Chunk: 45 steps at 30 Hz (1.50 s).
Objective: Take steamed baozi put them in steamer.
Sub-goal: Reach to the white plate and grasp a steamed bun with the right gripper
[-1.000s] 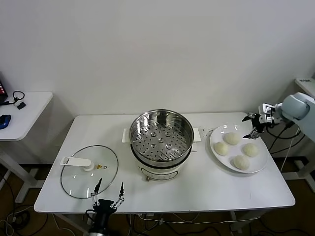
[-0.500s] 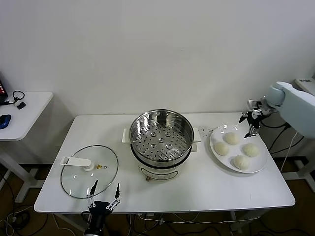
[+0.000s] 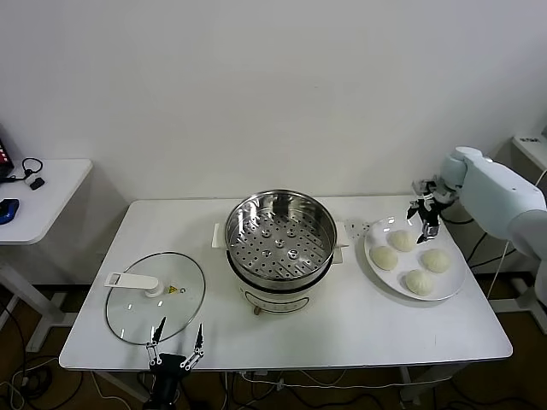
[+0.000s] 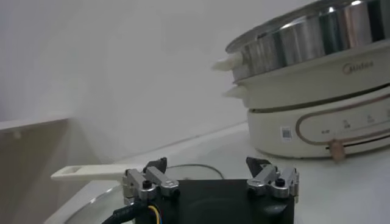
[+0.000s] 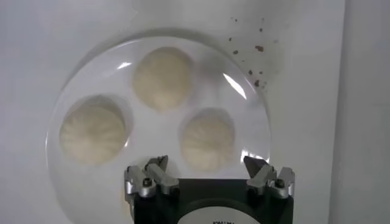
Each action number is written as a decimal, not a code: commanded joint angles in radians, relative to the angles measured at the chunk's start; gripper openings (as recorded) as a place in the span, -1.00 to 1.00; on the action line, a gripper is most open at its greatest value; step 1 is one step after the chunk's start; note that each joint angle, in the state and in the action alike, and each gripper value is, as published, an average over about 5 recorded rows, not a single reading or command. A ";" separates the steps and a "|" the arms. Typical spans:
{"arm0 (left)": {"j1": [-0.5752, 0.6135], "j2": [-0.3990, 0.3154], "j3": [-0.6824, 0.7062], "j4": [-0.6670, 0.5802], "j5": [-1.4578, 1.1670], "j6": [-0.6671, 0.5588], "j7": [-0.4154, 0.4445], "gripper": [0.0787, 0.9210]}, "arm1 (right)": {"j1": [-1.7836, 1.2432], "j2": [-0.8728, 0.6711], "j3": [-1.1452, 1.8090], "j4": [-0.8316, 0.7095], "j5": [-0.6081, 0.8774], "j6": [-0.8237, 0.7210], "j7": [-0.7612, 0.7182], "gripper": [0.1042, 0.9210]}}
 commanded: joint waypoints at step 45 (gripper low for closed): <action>-0.014 0.026 -0.013 0.048 0.026 -0.021 -0.005 0.77 | -0.110 0.132 0.186 -0.241 -0.140 0.076 0.112 0.35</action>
